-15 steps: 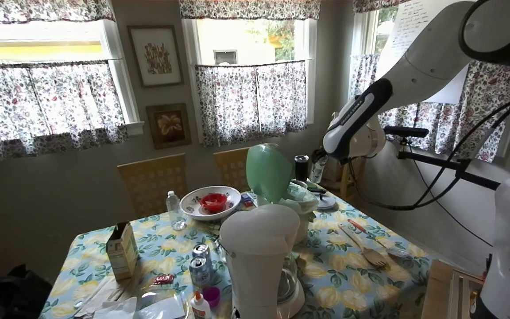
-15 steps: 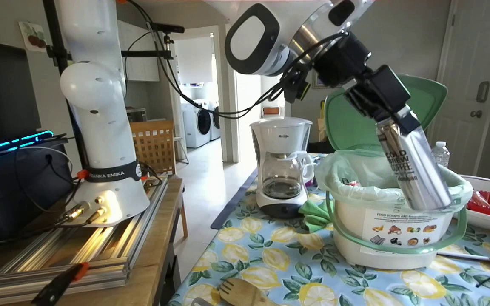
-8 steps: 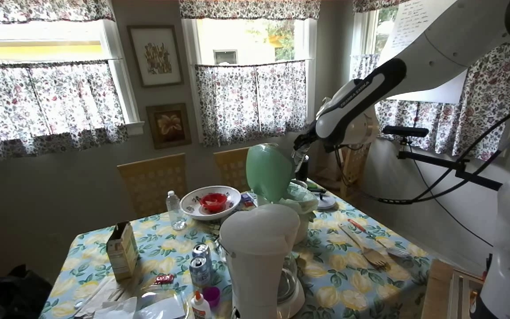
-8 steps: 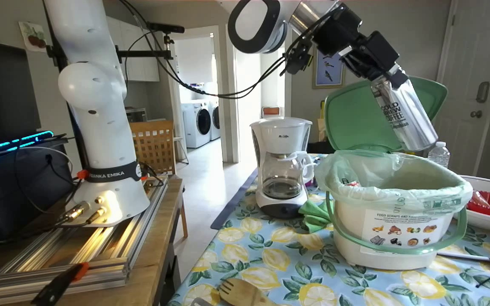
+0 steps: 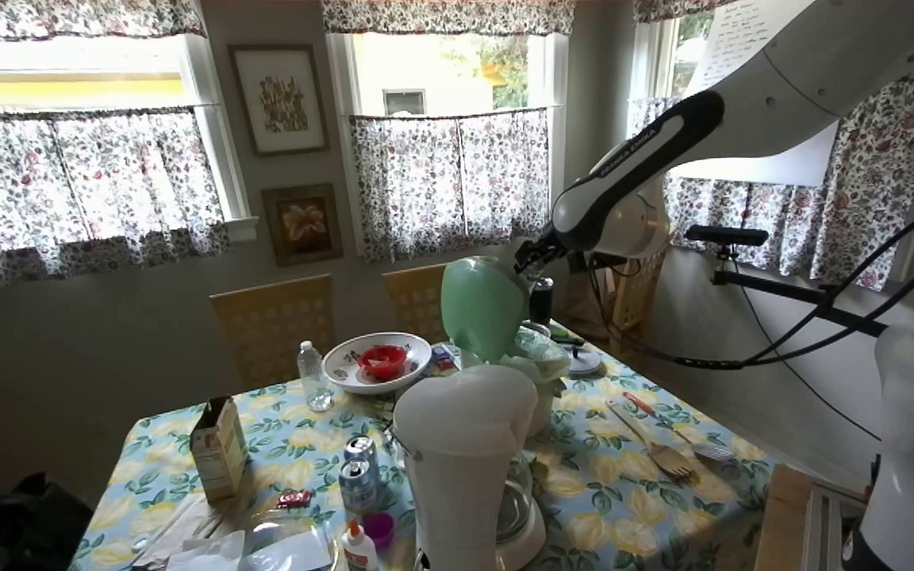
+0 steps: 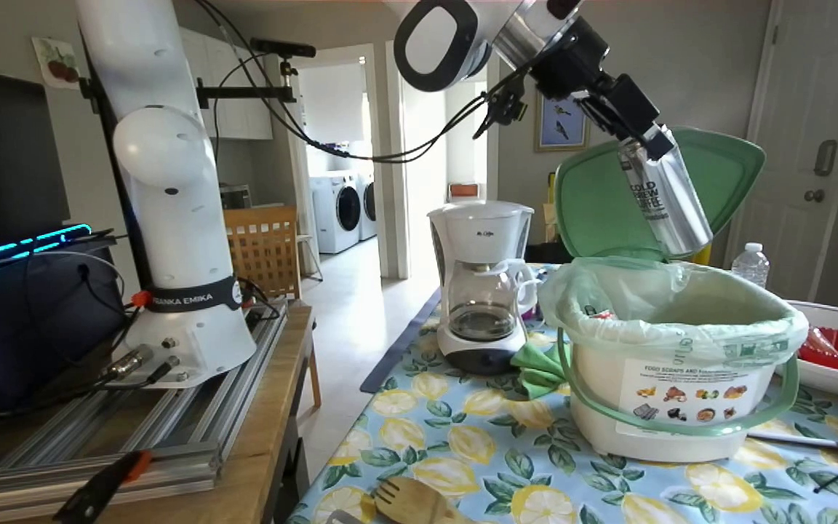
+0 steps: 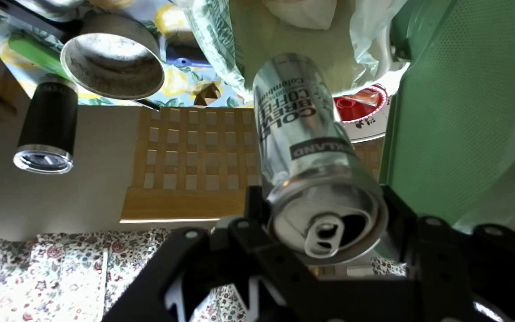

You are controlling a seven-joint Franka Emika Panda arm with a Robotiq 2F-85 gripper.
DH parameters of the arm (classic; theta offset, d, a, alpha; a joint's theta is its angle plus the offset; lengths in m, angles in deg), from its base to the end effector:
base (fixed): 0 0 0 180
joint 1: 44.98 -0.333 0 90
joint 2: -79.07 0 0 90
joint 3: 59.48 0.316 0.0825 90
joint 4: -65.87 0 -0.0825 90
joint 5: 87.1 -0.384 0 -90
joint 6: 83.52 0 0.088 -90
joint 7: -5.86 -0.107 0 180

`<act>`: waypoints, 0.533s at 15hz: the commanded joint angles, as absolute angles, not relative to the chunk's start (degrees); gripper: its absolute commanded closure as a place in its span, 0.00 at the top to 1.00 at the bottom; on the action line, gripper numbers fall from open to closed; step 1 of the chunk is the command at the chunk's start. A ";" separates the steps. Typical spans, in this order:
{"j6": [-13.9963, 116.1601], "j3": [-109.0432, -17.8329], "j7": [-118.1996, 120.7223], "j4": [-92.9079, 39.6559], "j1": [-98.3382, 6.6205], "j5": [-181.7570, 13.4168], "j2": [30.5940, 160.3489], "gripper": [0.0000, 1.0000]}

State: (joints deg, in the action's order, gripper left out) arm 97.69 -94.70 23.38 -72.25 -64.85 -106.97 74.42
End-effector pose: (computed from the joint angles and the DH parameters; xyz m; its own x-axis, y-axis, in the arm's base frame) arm 0.5003 -0.1731 0.4303 0.6397 -0.2522 0.7261 -0.2945 -0.9530 -0.0716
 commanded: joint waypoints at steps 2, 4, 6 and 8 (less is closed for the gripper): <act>93.24 -99.33 28.47 -70.00 -69.33 -114.75 74.71 0.38; 91.80 -100.97 31.26 -69.46 -70.96 -118.47 74.77 0.38; 90.80 -102.37 34.32 -68.69 -72.34 -122.45 75.42 0.38; 89.90 -103.50 37.48 -67.86 -73.47 -126.51 76.19 0.88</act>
